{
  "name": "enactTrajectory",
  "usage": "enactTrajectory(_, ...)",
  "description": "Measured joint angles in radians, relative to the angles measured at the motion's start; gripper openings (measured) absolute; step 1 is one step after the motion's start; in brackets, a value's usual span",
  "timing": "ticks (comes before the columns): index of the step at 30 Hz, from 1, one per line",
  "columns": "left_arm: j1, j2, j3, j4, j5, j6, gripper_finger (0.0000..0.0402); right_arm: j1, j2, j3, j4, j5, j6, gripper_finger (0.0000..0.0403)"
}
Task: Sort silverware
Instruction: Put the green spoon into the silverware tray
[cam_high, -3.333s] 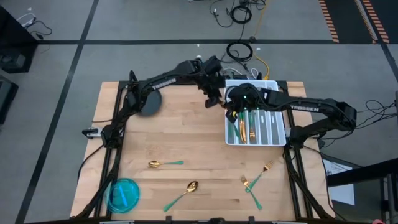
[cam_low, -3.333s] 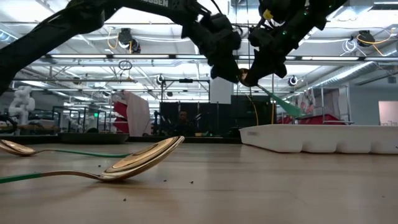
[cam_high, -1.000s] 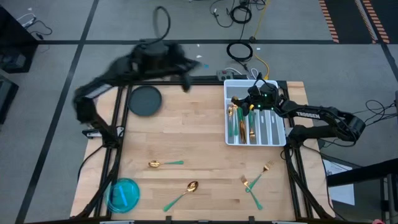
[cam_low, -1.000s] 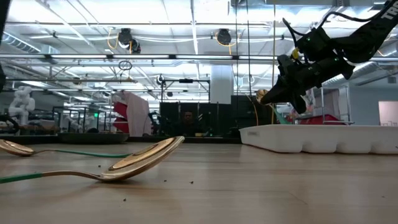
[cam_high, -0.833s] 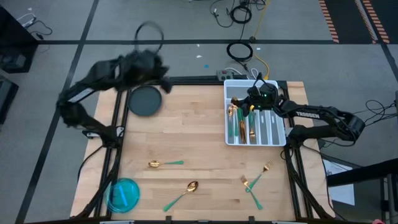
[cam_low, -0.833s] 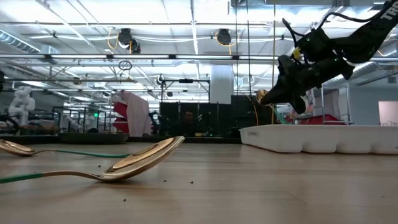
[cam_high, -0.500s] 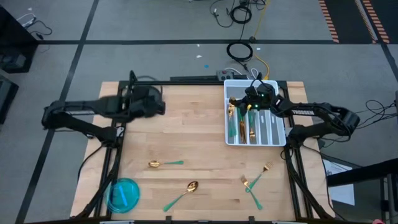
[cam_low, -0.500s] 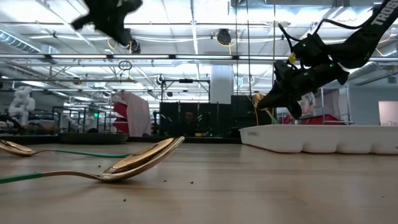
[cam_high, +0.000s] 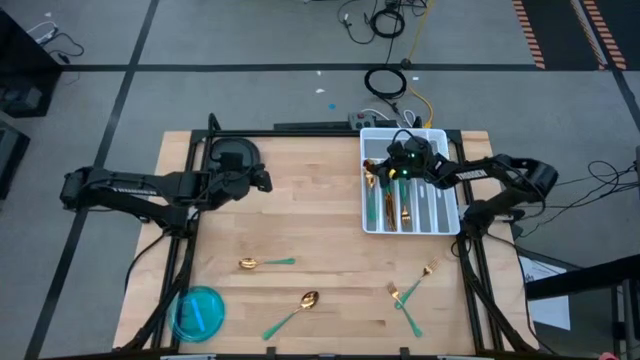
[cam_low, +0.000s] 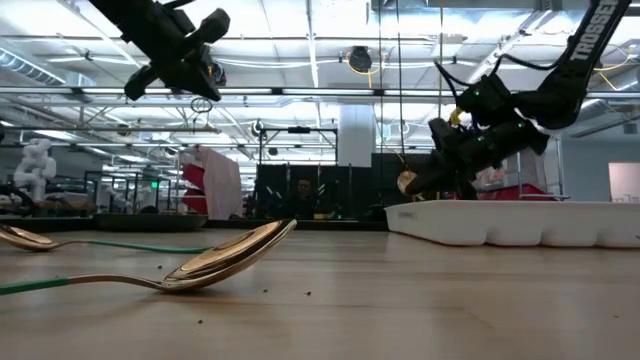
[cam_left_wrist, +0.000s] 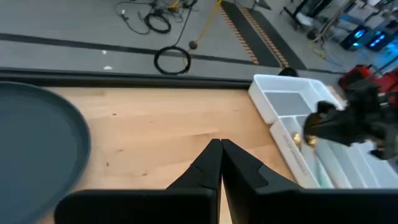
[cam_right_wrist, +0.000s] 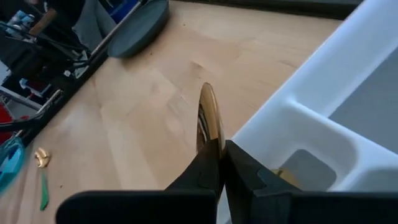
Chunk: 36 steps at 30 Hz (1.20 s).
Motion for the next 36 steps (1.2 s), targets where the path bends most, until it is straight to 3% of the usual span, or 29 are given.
enactTrajectory(11,0.002,0.000,0.000,0.022,0.001,-0.006,0.0017,0.000,0.063,0.001,-0.025,0.110,-0.020,0.0009)
enactTrajectory(26,0.002,0.000,0.001,0.009,0.046,-0.021,0.0017,0.002,0.051,0.002,-0.093,0.075,-0.014,0.0131)
enactTrajectory(30,0.002,0.000,0.001,0.011,0.105,-0.087,0.0017,-0.001,-0.008,-0.002,-0.126,0.069,-0.022,0.0138)
enactTrajectory(36,0.002,0.000,0.001,0.028,0.204,-0.036,0.0017,-0.015,-0.203,-0.003,-0.201,0.066,-0.082,0.0139)
